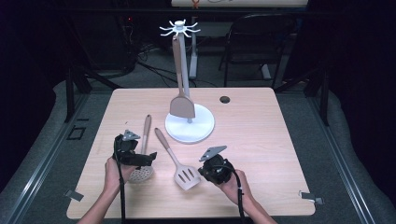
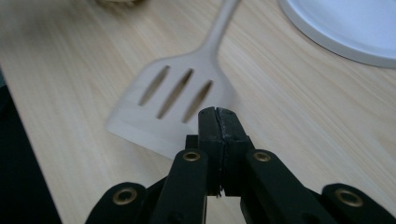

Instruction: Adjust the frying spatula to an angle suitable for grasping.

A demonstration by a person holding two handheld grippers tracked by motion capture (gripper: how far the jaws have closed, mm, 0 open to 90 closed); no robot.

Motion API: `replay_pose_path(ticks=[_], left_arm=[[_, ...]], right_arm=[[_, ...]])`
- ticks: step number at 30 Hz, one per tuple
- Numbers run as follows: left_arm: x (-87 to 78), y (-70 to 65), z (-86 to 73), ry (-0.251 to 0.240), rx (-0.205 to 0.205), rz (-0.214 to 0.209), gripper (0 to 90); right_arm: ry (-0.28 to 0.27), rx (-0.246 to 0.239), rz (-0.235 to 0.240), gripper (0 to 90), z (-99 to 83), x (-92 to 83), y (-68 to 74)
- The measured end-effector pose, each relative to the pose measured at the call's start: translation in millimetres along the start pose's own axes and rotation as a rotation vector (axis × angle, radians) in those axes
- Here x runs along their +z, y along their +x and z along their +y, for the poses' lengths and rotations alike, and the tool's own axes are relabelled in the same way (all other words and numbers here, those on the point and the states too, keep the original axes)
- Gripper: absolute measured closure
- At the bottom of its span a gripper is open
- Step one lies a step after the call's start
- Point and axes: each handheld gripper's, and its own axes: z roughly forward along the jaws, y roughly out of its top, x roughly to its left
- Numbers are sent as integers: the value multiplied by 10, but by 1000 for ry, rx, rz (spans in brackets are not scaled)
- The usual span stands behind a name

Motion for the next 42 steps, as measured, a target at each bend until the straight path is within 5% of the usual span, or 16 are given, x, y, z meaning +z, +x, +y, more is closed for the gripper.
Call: replay_pose_path(ticks=[7, 21, 31, 37, 42], left_arm=[[29, -2, 3, 11, 10, -2, 2], [79, -112, 3, 31, 36, -13, 3], [255, -268, 119, 19, 47, -42, 24], [414, -245, 213, 31, -69, -99, 111], [542, -225, 290, 74, -117, -96, 168]], right_arm=[[13, -55, 52, 886, 50, 106, 241], [168, -69, 103, 886, -94, 453, 317], [173, -59, 105, 900, -105, 475, 317], [163, -50, 126, 900, -117, 479, 284], [160, -63, 128, 900, -119, 480, 282]])
